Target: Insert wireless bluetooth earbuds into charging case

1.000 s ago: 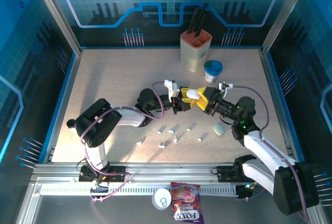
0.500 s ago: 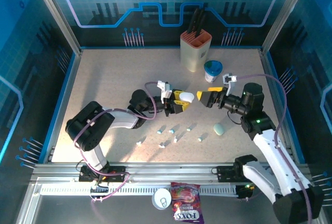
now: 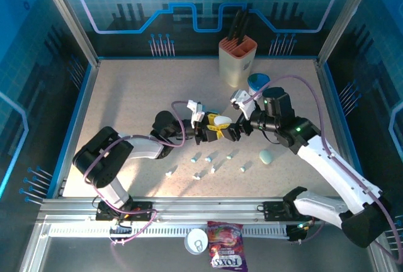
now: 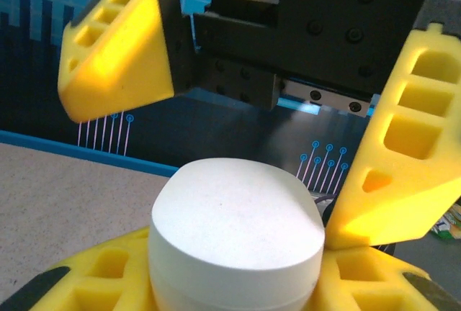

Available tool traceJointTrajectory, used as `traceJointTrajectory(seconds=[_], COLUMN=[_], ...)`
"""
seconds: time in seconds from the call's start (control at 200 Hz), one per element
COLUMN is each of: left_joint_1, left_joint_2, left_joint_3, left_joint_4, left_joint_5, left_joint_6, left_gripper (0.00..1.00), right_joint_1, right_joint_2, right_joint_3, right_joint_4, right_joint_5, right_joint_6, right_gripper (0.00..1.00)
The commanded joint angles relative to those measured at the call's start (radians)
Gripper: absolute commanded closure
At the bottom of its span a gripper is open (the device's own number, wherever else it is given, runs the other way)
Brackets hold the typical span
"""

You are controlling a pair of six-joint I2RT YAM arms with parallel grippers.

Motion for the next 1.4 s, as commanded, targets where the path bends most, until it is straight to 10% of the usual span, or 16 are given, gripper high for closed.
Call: traceJointTrajectory(seconds=[0.0, 0.32, 0.95, 1.396], left_joint_1=[-0.006, -0.008, 0.019, 0.021], left_joint_2=[-0.035, -0.035, -0.044, -0.056], left_joint_3=[-0.005, -0.024, -0.045, -0.052], left_joint_4=[0.032, 0.033, 0.033, 0.034], left_joint_5=[0.02, 0.036, 0.024, 0.051], left_joint_6=[-0.002, 0.033, 0.044, 0.032], left_gripper=[0.67, 0.68, 0.67, 0.68], right_joint_1=[0.009, -0.068, -0.103, -0.008], right_joint_2=[0.009, -0.024, -0.118, -0.051], right_joint_3=[0.028, -0.009, -0.107, -0.098], right_joint_4=[-0.006, 0.141, 0.171, 0.122], right_joint_5=[0.094, 0.169, -0.255, 0.083], right_joint_6=[-0.049, 0.143, 0.035, -0.041], right_gripper=[0.0, 0.01, 0.0, 0.0])
